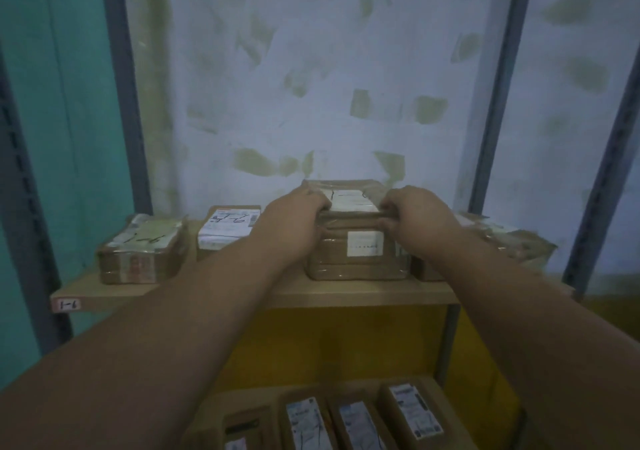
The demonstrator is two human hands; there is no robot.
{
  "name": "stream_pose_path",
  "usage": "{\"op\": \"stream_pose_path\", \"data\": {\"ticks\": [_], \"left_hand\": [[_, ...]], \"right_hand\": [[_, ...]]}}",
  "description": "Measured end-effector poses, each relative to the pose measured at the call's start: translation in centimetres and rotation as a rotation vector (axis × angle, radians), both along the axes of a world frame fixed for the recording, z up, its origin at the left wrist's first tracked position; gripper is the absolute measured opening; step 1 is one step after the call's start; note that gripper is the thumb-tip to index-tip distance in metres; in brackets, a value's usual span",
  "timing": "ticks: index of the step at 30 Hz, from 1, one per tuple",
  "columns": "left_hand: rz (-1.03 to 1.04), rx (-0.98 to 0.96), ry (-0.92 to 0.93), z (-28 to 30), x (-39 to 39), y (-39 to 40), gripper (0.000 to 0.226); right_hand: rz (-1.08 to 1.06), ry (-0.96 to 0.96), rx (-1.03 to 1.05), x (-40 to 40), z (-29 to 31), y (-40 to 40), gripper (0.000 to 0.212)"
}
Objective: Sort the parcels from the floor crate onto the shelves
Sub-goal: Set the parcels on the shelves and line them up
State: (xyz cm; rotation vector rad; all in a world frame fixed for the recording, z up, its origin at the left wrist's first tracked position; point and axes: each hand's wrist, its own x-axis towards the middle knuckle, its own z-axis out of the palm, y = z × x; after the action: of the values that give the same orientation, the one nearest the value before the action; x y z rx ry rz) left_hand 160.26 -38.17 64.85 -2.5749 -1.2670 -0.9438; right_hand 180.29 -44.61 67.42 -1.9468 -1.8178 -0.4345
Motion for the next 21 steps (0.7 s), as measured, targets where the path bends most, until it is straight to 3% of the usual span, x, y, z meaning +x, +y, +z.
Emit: {"op": "stream_pose_path", "data": {"ticks": [4, 11, 21], "left_hand": [[0.080, 0.011, -0.051, 0.0, -0.5, -1.1, 0.031], [0.203, 0.012, -0.059, 0.0, -2.6, -2.7, 0.035], [0.157, 0.007, -0.031, 0.3, -2.9, -2.0, 0.032]], "right_hand": [[0.083, -0.030, 0.087, 0.4, -0.6, 0.7, 0.024], [0.196, 0.019, 0.094, -1.8, -0.5, 0.8, 0.008], [0.144, 0.015, 0.063, -2.4, -0.5, 1.5, 0.012]]}}
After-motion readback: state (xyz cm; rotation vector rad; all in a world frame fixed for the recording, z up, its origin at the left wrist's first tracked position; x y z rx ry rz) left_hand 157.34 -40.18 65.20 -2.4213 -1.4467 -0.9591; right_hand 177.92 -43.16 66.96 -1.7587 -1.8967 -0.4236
